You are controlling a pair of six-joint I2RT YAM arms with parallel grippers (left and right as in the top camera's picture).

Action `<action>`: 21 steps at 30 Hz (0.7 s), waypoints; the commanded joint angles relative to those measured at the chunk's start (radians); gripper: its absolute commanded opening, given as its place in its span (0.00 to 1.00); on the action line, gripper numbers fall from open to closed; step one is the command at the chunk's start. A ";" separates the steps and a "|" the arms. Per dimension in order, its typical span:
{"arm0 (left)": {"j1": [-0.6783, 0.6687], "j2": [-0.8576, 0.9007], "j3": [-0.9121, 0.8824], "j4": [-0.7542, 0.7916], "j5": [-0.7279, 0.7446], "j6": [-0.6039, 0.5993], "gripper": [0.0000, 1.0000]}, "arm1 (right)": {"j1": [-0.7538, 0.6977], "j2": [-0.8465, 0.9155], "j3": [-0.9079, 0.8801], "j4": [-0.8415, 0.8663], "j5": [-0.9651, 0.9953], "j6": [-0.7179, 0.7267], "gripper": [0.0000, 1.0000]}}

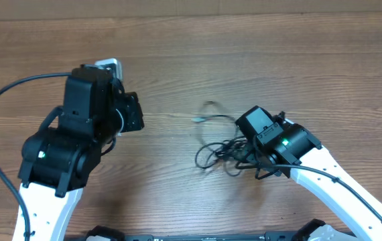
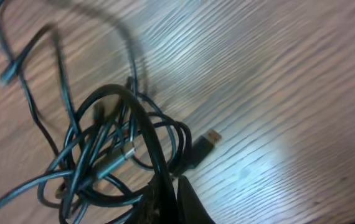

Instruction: Untangle cables

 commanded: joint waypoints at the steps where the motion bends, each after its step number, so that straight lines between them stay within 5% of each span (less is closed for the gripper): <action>1: 0.000 -0.017 0.043 0.000 -0.121 -0.050 0.04 | -0.001 -0.003 0.003 -0.020 0.158 0.125 0.04; 11: 0.001 -0.055 0.081 -0.023 -0.207 -0.064 0.04 | -0.009 -0.003 0.002 0.020 0.145 0.129 0.04; 21: 0.001 -0.006 0.080 -0.107 -0.176 -0.084 0.04 | -0.010 -0.005 0.003 0.305 -0.126 -0.289 0.04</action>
